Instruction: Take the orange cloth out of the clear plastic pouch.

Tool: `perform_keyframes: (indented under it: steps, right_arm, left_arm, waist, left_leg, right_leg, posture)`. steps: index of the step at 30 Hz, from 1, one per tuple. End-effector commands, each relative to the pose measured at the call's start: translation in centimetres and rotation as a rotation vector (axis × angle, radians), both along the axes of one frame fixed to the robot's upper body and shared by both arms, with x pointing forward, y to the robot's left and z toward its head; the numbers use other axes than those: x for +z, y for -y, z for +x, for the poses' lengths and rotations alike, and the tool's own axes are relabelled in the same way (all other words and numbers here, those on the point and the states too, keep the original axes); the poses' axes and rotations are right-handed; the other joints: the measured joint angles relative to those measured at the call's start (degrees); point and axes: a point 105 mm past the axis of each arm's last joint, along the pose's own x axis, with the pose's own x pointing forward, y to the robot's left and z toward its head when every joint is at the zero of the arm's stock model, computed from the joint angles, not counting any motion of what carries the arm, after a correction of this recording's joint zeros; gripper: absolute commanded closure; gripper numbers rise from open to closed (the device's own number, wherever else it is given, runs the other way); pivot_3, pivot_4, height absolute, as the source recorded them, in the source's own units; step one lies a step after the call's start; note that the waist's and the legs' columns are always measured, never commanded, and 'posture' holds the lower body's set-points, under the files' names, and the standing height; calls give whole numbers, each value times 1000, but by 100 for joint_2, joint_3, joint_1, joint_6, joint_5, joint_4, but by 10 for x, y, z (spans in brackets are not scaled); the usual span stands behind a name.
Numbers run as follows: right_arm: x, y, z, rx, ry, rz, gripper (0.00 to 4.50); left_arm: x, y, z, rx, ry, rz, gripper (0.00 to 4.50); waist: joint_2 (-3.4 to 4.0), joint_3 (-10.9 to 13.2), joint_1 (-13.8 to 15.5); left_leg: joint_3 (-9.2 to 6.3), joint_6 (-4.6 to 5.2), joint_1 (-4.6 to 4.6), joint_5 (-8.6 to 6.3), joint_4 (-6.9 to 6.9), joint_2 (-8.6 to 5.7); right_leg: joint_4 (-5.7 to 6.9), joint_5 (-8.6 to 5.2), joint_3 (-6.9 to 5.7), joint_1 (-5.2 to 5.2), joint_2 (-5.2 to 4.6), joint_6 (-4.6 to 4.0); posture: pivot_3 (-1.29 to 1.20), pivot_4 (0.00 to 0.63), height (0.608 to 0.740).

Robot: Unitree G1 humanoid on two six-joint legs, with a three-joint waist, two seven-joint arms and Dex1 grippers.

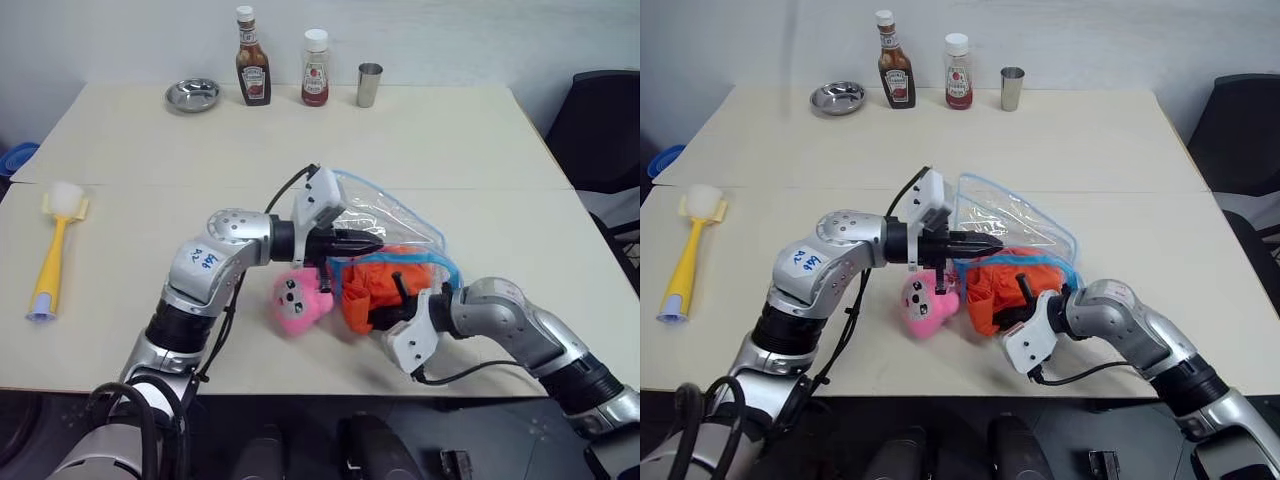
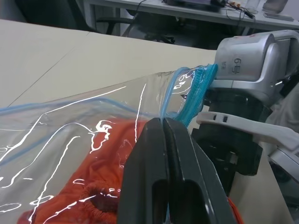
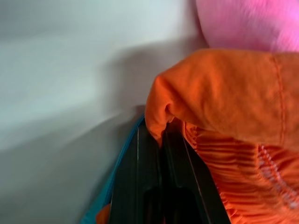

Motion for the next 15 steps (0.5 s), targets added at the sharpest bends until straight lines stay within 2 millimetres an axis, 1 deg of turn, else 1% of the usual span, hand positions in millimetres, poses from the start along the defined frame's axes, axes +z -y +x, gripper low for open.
perform_keyframes:
  steps: [1,3,5,7,9,10,11,13,15]
  right_arm:
    - [7,3,-23,125,30,-8,4484]
    - [14,11,-39,178,38,1,4484]
    - [22,22,-55,239,71,8,4484]
    - [26,34,-67,273,85,-6,4484]
    - [26,47,-73,268,82,-16,4484]
    - [26,50,-74,265,82,-18,4484]
    - [25,58,-74,247,74,-39,4484]
    - [24,74,-75,205,63,-80,4484]
    - [24,83,-74,168,54,-94,4484]
  left_arm:
    - [-9,-13,29,158,102,93,4500]
    - [-16,-25,45,241,125,127,4500]
    - [-21,-40,63,342,138,144,4500]
    - [-23,-51,75,410,147,156,4500]
    - [-24,-58,82,446,163,165,4500]
    - [-24,-60,84,453,167,168,4500]
    - [-24,-64,86,471,168,168,4500]
    - [-23,-72,87,485,168,167,4500]
    - [-23,-78,87,490,169,165,4500]
  waist:
    - [1,0,10]
    - [0,0,16]
    - [1,0,33]
    - [-1,1,38]
    - [-1,1,38]
    - [-1,1,37]
    - [-1,1,24]
    - [-1,1,11]
    - [-1,1,0]
  left_leg:
    - [0,0,-1,0,0,-1]
    - [0,1,-7,-1,-4,-1]
    - [1,2,-11,-1,-6,-2]
    - [1,3,-13,-2,-5,-1]
    - [4,4,-9,-3,-1,-2]
    - [5,4,-8,-2,0,-3]
    - [6,5,-5,-2,0,-3]
    - [10,4,-2,-2,-2,-1]
    - [14,4,-2,-2,-3,0]
  right_leg:
    - [0,0,0,-1,0,0]
    - [-6,0,0,-4,0,0]
    - [-10,0,-1,-5,-2,0]
    - [-15,0,-2,-4,-2,0]
    - [-12,0,0,1,-3,1]
    - [-10,0,0,2,-3,1]
    - [-9,0,1,3,-2,1]
    - [-5,0,5,2,1,1]
    - [-3,0,7,0,2,1]
  posture:
    - [0,150,740]
    - [0,150,740]
    - [0,150,740]
    - [0,150,740]
    - [0,150,740]
    - [0,150,740]
    - [0,150,740]
    - [0,150,740]
    - [0,150,740]
